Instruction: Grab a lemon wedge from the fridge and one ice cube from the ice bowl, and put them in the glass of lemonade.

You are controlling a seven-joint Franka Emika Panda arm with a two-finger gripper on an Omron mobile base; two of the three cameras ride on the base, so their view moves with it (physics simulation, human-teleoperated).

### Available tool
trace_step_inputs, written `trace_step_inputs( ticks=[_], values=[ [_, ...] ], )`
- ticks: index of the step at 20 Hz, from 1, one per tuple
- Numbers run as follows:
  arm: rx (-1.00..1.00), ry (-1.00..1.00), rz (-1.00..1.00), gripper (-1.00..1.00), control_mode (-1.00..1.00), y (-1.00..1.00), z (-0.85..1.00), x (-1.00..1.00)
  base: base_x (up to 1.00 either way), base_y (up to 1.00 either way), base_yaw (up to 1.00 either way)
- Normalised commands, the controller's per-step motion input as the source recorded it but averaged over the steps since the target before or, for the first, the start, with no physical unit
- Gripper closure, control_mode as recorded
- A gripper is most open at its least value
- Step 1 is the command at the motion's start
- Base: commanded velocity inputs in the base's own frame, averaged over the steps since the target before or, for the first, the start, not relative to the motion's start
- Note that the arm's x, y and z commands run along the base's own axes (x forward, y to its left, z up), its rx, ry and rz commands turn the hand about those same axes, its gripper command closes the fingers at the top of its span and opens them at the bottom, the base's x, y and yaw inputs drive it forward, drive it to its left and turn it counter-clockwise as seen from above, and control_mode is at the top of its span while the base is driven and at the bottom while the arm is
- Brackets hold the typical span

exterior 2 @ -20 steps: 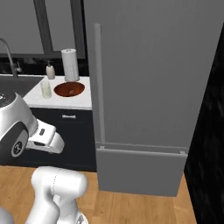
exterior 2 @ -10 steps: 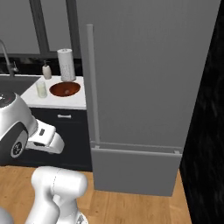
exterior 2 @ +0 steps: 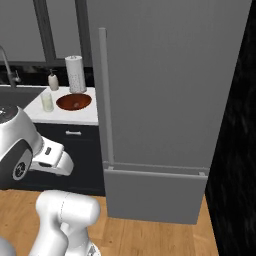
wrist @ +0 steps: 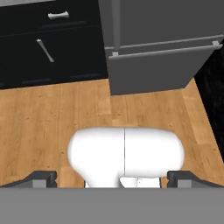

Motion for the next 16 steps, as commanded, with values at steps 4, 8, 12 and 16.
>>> trace_step_inputs(
  ticks=[4, 8, 12, 16],
  values=[
    [0.0, -0.09, 0.0, -1.0, -1.0, 0.0, -0.12, 0.16, 0.0, 0.0, 0.0],
    [0.0, -0.32, 0.04, -1.0, -1.0, 0.0, 0.12, 0.65, 0.0, 0.0, 0.0],
    [0.0, -0.26, 0.02, -1.0, -1.0, 0.0, 0.3, 0.97, 0.0, 0.0, 0.0],
    [0.05, -0.08, 0.0, -1.0, -1.0, 0.0, 0.2, 1.0, 0.0, 0.0, 0.0]
  ],
)
